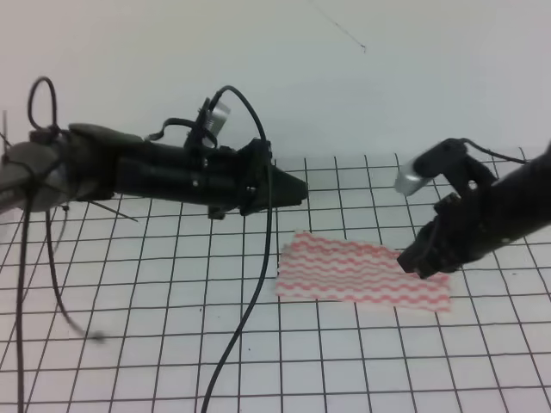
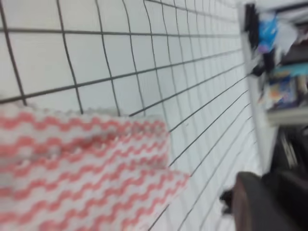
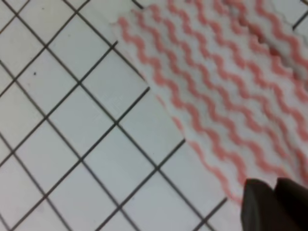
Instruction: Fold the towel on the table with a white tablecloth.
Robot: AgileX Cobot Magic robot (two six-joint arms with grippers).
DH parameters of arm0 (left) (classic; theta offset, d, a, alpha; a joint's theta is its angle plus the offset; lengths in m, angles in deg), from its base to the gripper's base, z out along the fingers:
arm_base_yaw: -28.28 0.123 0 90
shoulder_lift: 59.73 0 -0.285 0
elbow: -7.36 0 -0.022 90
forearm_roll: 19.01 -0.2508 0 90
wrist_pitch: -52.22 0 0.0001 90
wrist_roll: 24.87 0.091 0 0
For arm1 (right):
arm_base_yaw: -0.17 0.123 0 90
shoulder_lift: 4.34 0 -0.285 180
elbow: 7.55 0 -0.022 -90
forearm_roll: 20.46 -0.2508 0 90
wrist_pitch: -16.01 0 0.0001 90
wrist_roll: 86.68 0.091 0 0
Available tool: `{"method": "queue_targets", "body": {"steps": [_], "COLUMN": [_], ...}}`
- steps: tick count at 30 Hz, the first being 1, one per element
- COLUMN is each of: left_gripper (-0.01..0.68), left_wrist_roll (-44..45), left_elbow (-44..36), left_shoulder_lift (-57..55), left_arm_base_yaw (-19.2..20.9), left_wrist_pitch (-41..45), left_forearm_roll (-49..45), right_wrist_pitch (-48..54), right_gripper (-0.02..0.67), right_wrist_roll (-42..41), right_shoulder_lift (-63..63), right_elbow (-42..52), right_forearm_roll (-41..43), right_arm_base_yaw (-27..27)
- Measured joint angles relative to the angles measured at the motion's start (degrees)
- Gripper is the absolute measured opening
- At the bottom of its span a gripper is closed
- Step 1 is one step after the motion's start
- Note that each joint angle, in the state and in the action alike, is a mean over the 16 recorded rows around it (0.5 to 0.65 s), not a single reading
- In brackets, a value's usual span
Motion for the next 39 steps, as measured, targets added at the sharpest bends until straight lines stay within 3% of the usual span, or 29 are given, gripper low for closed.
{"method": "queue_targets", "body": {"steps": [4,9,24,39], "left_gripper": [0.012,0.0,0.0,0.0], "left_wrist_roll": [-0.82,-2.62,-6.5,-7.26], "left_elbow": [0.0,0.01,0.0,0.0], "left_shoulder_lift": [3.26,7.33,18.78,21.64], "left_arm_base_yaw": [0.4,0.57,0.64,0.64], "left_wrist_pitch": [0.23,0.2,0.24,0.1], "left_forearm_roll": [-5.53,-12.06,-22.81,-25.63], "right_wrist_pitch": [1.16,1.81,8.36,17.71], "right_gripper": [0.056,0.012,0.005,0.004], "right_wrist_roll": [-0.13,0.64,4.57,2.76], "right_shoulder_lift": [-4.71,-10.09,-20.96,-17.37], "right_elbow": [-4.56,-10.19,-20.0,-20.42], "right_forearm_roll": [0.19,0.95,7.44,12.71], "right_arm_base_yaw": [1.24,2.76,6.18,6.39]}}
